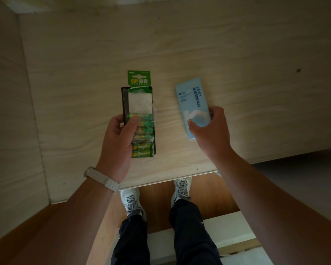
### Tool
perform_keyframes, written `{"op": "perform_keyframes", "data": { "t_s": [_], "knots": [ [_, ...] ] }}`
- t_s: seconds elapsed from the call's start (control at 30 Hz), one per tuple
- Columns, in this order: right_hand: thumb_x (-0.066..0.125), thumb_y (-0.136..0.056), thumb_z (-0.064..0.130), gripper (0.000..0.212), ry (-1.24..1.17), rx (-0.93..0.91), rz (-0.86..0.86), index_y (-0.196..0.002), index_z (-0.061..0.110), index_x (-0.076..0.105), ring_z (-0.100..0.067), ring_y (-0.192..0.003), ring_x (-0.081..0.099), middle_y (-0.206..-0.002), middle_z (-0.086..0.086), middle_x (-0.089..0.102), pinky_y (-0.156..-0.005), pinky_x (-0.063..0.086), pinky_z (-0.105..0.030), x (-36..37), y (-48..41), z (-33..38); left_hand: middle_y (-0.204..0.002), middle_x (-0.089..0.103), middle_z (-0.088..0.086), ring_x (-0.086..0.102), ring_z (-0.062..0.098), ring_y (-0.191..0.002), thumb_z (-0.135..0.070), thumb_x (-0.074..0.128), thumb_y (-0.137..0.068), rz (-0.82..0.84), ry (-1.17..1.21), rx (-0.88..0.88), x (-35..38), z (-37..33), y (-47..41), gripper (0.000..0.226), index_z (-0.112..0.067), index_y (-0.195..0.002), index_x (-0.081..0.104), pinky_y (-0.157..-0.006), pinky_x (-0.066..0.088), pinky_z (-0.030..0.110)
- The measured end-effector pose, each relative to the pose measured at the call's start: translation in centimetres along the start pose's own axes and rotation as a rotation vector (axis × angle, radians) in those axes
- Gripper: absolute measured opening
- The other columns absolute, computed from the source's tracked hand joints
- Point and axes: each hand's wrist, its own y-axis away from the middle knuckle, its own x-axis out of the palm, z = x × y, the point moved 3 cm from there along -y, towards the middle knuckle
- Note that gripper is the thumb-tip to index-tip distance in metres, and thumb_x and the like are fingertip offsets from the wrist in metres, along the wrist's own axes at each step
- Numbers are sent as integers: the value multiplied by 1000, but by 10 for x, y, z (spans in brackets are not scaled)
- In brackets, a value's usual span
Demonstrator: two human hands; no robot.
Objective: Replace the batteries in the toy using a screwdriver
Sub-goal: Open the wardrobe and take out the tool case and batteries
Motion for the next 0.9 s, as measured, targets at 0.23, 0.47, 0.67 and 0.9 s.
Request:
{"op": "perform_keyframes", "data": {
  "t_s": [0.23,0.47,0.67,0.9],
  "knots": [
    [72,-82,18,33,-168,10,111,-108,22,52,-2,-79,61,-94,14,60,-59,50,-18,0,9,9,-79,74,-3,71,14,-69,-29,66,-90,-16,-36,9,-5,-1,5,19,-18,-102,57,-59,59,31],
    [70,-83,17,28,-298,21,129,-106,20,55,-2,-78,62,-93,11,61,-49,44,-7,-34,48,53,-75,73,-4,70,13,-64,-18,57,-100,-29,-114,37,5,-56,34,1,-17,-101,57,-53,57,29],
    [72,-82,19,27,-377,-32,133,-105,21,57,-13,-85,66,-95,6,64,-65,58,-30,-74,96,111,-90,72,1,67,23,-83,-29,69,-92,4,-102,100,18,-117,72,13,-21,-99,61,-77,56,44],
    [68,-88,21,20,-481,-128,100,-103,29,58,-5,-84,66,-97,10,66,-63,51,-21,-146,174,172,-97,72,7,67,30,-91,-40,73,-83,38,-42,142,33,-186,144,30,-19,-101,63,-86,53,56]
  ]
}}
